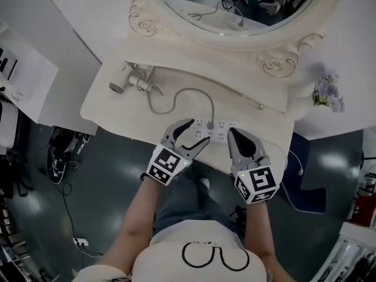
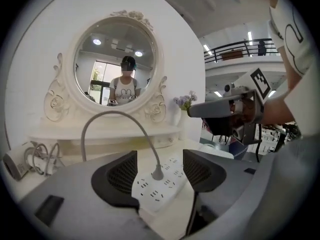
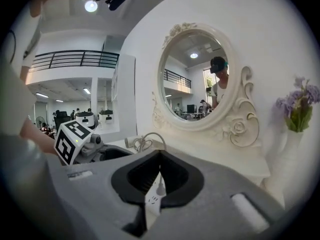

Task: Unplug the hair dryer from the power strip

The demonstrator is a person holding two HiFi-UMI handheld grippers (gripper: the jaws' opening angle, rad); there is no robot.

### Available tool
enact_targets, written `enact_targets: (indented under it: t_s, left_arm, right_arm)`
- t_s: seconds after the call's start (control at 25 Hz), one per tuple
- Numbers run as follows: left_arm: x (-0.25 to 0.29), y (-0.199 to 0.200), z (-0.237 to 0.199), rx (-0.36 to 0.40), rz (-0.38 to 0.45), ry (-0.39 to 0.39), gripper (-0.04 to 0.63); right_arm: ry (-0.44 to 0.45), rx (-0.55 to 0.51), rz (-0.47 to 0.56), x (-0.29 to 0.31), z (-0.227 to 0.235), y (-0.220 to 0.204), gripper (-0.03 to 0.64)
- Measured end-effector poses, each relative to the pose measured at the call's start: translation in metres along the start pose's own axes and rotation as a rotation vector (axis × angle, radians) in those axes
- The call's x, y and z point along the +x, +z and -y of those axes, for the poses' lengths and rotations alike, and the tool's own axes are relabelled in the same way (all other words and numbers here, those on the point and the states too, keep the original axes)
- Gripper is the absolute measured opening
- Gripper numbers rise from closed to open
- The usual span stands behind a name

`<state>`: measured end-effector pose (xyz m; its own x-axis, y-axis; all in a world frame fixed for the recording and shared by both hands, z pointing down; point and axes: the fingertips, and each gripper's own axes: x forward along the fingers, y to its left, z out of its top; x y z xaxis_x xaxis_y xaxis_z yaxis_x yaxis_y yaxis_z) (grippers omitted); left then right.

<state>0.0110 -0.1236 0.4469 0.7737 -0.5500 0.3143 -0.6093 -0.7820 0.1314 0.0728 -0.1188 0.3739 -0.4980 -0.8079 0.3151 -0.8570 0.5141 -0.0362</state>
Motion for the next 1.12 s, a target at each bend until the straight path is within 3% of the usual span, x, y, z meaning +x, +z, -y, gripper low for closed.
enact_targets:
  t_s: [0.28,0.56,0.64,1.12]
  left_arm:
    - [0.039,-0.053,-0.009,0.072,-0.137,-0.058,0.281]
    - [0.063,-0.072,-0.015,0.111,-0.213,-0.12,0.281]
    - [0.068,-0.077,-0.015,0.127,-0.232,-0.132,0.281]
    - [0.069,-0.081,-0.017,0.133,-0.191,-0.148,0.281]
  right_arm:
    - [0.019,0.107,-0.07,0.033,0.01,-0.04,0.002]
    - [0.001,0.175,-0.146,0.055,0.022,-0.075,0.006]
    - [0.021,0.182,-0.159,0.056,0.019,-0.079,0.065]
    - [0.162,0.019,-0.297,0.095,0.001,-0.112,0.132]
